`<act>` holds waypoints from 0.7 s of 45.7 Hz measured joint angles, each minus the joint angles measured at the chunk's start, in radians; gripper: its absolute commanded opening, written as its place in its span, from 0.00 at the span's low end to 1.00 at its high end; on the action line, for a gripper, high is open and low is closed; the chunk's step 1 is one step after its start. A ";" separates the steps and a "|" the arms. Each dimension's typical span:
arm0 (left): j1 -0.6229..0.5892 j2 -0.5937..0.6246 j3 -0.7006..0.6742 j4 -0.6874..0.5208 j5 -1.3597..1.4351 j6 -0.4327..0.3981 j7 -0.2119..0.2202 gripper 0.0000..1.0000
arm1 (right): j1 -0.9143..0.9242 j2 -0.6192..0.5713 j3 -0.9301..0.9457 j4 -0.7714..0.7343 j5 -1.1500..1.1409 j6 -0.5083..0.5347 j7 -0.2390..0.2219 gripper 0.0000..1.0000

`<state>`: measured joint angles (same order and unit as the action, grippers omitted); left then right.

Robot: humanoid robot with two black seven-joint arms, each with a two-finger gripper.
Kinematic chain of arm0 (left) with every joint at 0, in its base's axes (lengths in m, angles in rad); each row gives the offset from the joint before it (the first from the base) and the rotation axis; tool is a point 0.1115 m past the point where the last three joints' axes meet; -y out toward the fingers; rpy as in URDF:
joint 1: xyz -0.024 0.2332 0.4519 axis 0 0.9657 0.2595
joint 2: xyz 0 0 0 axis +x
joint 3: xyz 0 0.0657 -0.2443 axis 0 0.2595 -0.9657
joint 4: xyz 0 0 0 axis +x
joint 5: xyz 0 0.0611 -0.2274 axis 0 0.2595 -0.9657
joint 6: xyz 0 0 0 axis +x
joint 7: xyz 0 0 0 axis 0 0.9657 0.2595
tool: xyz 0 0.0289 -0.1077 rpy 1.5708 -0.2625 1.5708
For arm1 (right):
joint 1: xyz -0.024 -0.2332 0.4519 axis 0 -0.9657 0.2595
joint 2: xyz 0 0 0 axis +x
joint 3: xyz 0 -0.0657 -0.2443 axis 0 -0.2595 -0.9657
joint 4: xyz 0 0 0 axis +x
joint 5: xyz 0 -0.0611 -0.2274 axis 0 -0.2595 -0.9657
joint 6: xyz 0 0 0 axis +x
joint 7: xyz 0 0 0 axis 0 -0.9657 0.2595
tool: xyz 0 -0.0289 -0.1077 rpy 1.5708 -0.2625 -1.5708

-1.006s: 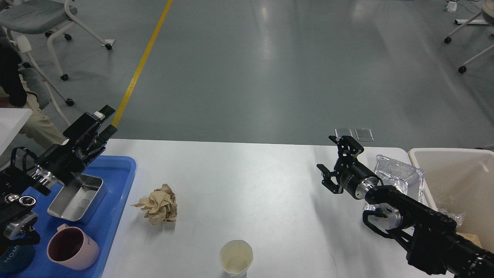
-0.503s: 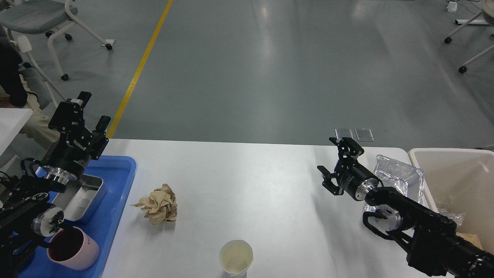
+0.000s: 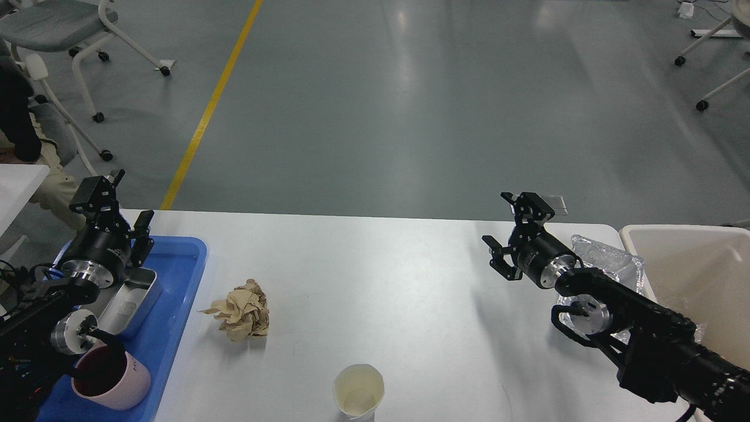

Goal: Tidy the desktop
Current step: 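Move the right gripper up and away from the foil bag toward the bin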

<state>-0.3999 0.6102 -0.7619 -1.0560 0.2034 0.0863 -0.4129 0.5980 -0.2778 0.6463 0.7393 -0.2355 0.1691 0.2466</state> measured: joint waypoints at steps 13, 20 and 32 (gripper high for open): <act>0.004 -0.013 0.002 0.008 0.000 -0.002 -0.006 0.96 | 0.033 -0.079 0.009 0.007 0.005 -0.038 0.011 1.00; 0.002 -0.015 0.011 0.011 0.003 0.000 -0.007 0.96 | 0.034 -0.217 0.005 0.075 -0.001 -0.041 0.012 1.00; -0.001 -0.043 0.019 0.017 0.018 0.001 -0.007 0.96 | -0.019 -0.521 -0.029 0.306 -0.005 0.073 0.064 1.00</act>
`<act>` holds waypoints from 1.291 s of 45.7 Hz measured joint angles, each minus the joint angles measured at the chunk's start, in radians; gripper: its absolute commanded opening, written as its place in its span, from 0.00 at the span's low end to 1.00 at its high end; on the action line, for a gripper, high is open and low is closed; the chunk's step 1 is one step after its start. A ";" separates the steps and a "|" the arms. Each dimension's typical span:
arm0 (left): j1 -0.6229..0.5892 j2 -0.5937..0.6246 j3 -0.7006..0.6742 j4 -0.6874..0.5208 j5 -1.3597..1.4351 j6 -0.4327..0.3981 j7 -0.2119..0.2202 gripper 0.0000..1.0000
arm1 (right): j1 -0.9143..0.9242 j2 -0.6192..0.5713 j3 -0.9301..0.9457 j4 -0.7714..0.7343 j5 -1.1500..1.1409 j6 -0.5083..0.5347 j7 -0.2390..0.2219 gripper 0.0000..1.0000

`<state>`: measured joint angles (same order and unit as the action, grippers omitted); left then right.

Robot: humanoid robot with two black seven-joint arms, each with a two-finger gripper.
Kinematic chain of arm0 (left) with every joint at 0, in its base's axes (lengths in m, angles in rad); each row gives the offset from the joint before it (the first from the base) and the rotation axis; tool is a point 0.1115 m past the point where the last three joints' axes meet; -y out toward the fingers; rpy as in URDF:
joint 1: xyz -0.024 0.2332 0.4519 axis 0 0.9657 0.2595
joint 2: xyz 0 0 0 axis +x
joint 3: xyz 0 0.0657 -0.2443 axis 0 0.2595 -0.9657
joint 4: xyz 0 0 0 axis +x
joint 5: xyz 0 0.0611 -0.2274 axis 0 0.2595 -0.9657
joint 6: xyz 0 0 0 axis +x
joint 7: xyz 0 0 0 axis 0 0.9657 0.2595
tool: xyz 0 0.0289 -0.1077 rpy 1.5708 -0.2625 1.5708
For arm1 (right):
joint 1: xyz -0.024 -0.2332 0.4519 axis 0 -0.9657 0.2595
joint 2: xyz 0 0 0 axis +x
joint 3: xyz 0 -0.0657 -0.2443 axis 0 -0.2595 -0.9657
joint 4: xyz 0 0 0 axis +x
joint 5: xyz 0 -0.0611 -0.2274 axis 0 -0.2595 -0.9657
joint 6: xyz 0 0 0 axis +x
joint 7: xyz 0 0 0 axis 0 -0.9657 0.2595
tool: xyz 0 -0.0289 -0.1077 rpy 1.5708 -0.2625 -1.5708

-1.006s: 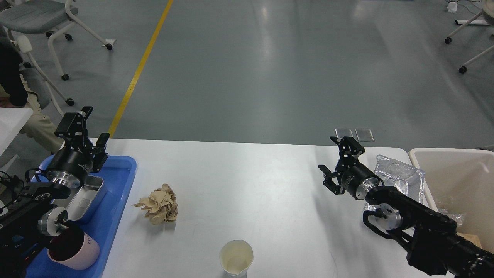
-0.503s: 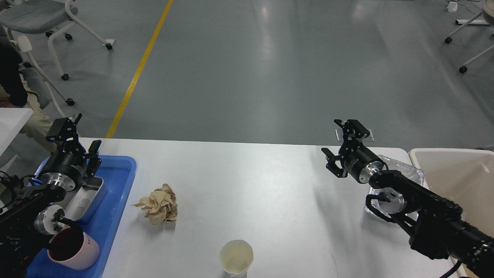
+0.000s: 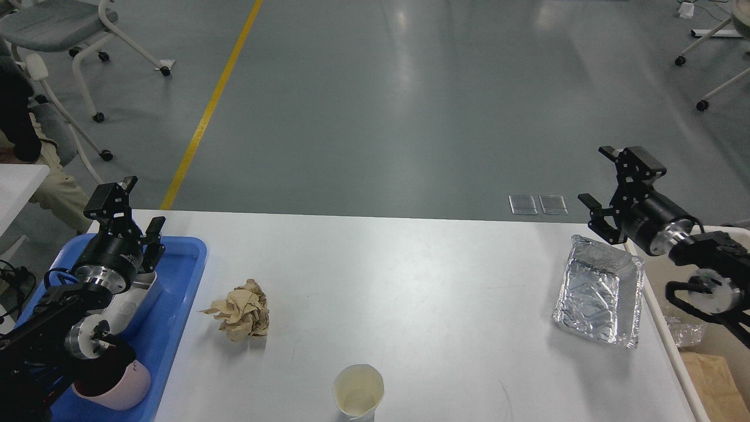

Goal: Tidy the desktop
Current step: 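Move the right gripper up and away from the foil bag toward the bin, then lower the right gripper beside the foil tray near the bin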

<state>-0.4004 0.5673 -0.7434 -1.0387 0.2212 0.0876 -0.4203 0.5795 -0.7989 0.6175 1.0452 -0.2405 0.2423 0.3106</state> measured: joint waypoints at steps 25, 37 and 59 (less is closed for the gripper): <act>0.003 0.007 0.002 0.003 0.006 -0.010 -0.002 0.96 | -0.266 -0.550 -0.054 0.502 -0.342 0.046 0.090 1.00; -0.002 -0.002 0.002 0.004 0.045 -0.014 -0.003 0.96 | -0.277 -0.796 -0.111 0.580 -0.389 0.048 0.090 1.00; -0.005 -0.025 0.001 0.003 0.069 -0.014 -0.003 0.96 | -0.277 -0.897 -0.160 0.622 -0.389 0.034 0.087 1.00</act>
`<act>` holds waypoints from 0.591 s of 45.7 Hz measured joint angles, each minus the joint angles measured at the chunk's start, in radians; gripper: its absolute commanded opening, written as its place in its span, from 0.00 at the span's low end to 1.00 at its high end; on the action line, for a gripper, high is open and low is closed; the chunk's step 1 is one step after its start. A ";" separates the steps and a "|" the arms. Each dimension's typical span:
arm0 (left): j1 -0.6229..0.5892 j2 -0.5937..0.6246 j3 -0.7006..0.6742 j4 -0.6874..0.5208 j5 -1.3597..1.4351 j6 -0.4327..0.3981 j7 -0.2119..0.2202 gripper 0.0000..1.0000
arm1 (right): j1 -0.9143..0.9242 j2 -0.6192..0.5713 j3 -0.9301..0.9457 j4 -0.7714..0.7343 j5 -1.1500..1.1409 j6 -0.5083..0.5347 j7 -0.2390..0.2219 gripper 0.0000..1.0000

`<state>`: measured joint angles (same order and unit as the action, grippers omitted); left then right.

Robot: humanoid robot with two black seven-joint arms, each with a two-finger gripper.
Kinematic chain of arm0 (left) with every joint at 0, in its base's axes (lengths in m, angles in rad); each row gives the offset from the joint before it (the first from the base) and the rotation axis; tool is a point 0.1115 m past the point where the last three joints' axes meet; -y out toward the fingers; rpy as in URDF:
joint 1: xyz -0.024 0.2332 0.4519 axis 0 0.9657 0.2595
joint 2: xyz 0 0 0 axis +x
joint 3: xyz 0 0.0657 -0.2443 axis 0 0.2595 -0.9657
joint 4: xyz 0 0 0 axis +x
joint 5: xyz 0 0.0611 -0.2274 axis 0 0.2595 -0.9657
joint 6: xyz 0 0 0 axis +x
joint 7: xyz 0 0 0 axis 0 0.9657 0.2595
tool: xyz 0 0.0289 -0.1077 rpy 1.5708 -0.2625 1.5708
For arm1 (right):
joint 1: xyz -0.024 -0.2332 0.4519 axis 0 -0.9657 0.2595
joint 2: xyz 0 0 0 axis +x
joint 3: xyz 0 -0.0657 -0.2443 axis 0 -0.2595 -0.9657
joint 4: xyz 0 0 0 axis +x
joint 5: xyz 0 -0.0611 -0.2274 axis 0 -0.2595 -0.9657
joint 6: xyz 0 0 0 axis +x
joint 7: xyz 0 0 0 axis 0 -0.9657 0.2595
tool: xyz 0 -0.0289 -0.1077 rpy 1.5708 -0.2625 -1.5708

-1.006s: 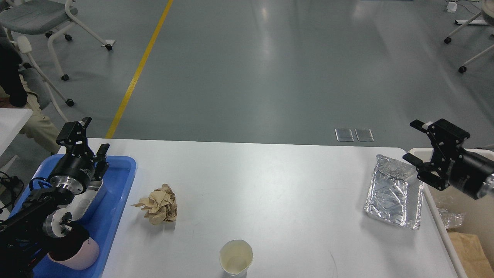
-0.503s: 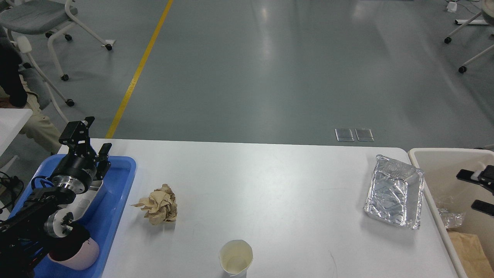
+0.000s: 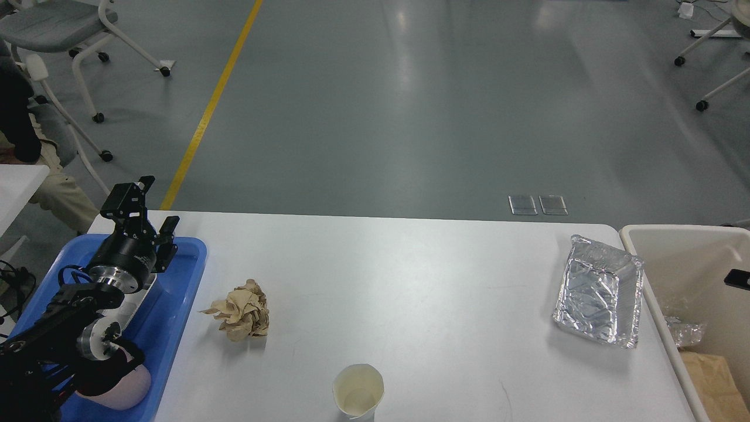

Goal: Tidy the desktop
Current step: 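Lower the right gripper beside the foil tray near the bin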

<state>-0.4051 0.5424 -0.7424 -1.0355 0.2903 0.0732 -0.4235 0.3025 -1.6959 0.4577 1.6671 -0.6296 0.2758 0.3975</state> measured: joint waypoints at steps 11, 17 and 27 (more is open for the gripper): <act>0.007 -0.003 0.000 0.000 0.026 0.000 -0.006 0.96 | -0.002 0.024 -0.005 -0.019 -0.002 -0.034 0.000 1.00; 0.012 -0.005 0.000 0.000 0.034 -0.001 -0.009 0.96 | -0.002 0.099 -0.011 -0.070 -0.011 -0.059 -0.002 1.00; 0.028 0.006 0.000 0.000 0.035 -0.003 -0.021 0.96 | -0.005 0.256 -0.064 -0.181 -0.016 -0.090 -0.009 1.00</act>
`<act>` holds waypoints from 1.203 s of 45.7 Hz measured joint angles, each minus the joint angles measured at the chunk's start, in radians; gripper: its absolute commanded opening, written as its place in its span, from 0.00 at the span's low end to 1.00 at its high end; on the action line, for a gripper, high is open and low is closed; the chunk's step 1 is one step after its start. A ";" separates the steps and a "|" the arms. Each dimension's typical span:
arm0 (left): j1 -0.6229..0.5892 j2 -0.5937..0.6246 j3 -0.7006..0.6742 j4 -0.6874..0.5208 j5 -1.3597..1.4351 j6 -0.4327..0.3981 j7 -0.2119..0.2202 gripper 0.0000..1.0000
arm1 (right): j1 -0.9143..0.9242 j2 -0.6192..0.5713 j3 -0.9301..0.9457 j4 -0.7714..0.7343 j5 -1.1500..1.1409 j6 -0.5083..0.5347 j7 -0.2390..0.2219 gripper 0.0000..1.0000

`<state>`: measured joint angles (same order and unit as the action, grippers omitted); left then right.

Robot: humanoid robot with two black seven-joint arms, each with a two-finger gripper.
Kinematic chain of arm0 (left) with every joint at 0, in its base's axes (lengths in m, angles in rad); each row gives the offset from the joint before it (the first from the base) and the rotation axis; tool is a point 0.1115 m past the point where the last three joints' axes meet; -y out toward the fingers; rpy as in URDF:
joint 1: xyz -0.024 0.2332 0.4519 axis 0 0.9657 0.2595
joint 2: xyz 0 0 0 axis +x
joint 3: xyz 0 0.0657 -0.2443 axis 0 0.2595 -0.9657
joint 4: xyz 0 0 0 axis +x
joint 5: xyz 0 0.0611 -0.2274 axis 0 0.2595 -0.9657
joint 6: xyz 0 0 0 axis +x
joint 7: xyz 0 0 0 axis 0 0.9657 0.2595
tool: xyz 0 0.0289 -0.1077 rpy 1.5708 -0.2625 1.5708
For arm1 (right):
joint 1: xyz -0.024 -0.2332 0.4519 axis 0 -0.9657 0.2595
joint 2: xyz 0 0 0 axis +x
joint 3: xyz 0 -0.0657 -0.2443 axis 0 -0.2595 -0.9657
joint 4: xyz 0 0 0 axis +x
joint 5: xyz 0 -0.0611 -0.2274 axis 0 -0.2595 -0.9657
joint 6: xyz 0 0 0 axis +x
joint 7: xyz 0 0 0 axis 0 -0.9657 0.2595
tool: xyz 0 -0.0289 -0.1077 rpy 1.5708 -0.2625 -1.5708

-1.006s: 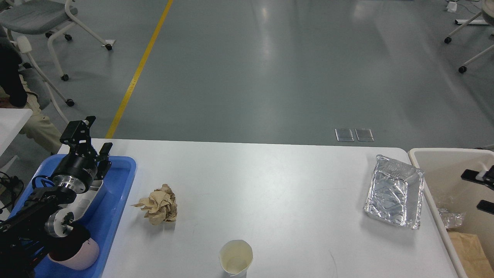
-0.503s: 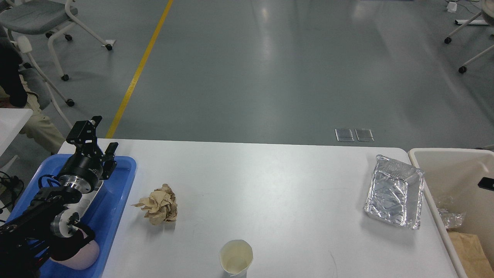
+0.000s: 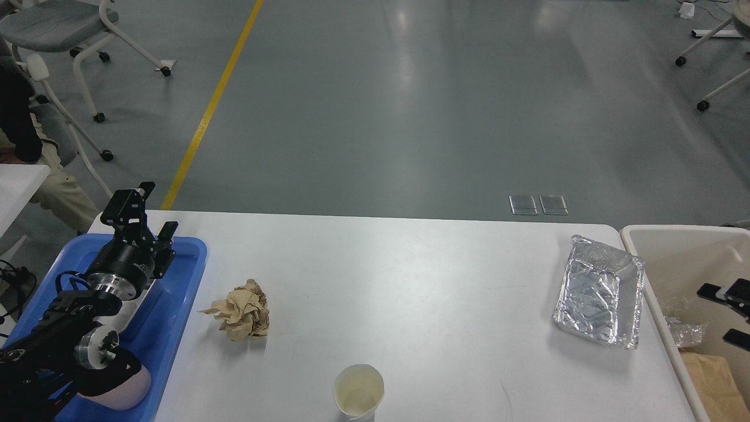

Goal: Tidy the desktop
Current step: 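Lower the right gripper beside the foil tray near the bin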

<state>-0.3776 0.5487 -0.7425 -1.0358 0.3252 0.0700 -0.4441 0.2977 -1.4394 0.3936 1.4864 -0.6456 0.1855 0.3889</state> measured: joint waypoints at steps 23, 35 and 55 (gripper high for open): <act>0.004 0.008 0.000 0.000 0.018 0.004 -0.001 0.96 | -0.017 0.227 -0.056 -0.028 0.226 -0.079 -0.189 1.00; 0.003 0.011 0.000 0.000 0.032 0.007 0.000 0.96 | -0.014 0.359 -0.054 0.009 0.363 -0.194 -0.235 1.00; 0.006 0.020 0.000 0.000 0.034 0.010 0.001 0.96 | 0.008 0.583 -0.017 -0.053 0.503 -0.369 -0.238 1.00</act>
<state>-0.3719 0.5683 -0.7422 -1.0354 0.3588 0.0797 -0.4434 0.3055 -0.8562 0.3766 1.4337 -0.1425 -0.1832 0.1512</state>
